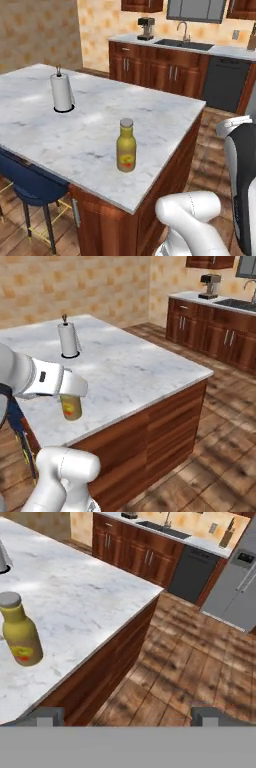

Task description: Move the drinks to the dining counter.

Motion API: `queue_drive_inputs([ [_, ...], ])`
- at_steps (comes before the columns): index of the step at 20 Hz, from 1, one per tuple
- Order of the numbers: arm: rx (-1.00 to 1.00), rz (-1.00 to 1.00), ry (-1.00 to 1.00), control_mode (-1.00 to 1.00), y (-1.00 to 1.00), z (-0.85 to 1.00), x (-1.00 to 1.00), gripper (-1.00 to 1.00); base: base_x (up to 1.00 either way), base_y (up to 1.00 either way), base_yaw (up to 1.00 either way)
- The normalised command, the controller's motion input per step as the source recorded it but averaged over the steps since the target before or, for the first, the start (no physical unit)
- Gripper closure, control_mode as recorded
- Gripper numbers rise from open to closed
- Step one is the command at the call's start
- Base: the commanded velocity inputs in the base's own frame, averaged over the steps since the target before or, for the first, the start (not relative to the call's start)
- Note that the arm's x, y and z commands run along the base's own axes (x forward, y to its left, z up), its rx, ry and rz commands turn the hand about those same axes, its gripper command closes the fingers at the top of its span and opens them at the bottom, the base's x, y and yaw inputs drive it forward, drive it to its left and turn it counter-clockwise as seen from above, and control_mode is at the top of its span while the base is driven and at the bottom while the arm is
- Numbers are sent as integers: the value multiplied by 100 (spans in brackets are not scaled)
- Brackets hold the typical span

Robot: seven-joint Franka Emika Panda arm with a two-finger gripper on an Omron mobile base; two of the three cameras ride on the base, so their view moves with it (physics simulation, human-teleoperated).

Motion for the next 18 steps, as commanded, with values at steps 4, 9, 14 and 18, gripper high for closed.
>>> queue_drive_inputs([
  [4, 0, 0, 0, 100, 0, 0, 0, -100, 0, 0, -100],
  [9, 0, 0, 0, 100, 0, 0, 0, -100, 0, 0, -100],
  [14, 0, 0, 0, 100, 0, 0, 0, -100, -7, -3, -92],
  [18, 0, 0, 0, 100, 0, 0, 0, -100, -51, 9, -81],
])
